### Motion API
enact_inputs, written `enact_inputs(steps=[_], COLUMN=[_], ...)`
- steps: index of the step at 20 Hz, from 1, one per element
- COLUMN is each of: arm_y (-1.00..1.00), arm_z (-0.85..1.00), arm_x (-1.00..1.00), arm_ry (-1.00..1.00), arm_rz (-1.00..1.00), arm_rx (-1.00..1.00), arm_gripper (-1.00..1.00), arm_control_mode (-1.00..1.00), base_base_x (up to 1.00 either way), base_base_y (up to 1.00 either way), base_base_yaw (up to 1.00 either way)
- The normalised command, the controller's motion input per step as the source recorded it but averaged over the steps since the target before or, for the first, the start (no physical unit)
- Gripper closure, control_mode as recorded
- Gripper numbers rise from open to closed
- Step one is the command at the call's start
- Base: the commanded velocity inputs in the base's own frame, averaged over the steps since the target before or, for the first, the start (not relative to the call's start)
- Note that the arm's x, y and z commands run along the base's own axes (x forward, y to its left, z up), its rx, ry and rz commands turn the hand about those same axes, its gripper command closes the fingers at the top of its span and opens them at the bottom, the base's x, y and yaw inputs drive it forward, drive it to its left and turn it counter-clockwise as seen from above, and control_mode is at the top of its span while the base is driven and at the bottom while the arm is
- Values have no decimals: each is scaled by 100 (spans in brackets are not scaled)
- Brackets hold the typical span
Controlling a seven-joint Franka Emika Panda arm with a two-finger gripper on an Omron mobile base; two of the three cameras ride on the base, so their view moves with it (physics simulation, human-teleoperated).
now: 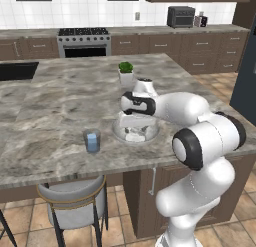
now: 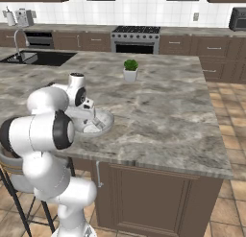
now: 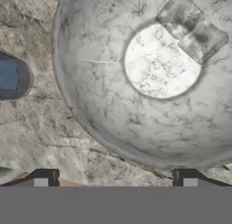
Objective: There are four ice cubes in the ice bowl. Place two ice cubes in each glass of water.
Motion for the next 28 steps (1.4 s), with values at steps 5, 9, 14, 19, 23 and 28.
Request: enact_inputs(steps=[5, 9, 14, 19, 23, 28], arm_y=[0, 0, -12, -62, -47, -6], arm_z=[22, 2, -35, -30, -4, 0], arm_x=[34, 11, 0, 5, 28, 24], arm_ry=[7, 5, -1, -2, 0, 0], arm_rz=[28, 46, 17, 10, 3, 0], arm_rx=[-23, -26, -13, 0, 1, 0], arm_gripper=[-100, -100, -100, -100, -100, -100], arm_control_mode=[-100, -100, -100, -100, -100, -100], base_base_x=[0, 0, 0, 0, 0, 0], base_base_y=[0, 0, 0, 0, 0, 0], base_base_yaw=[0, 0, 0, 0, 0, 0])
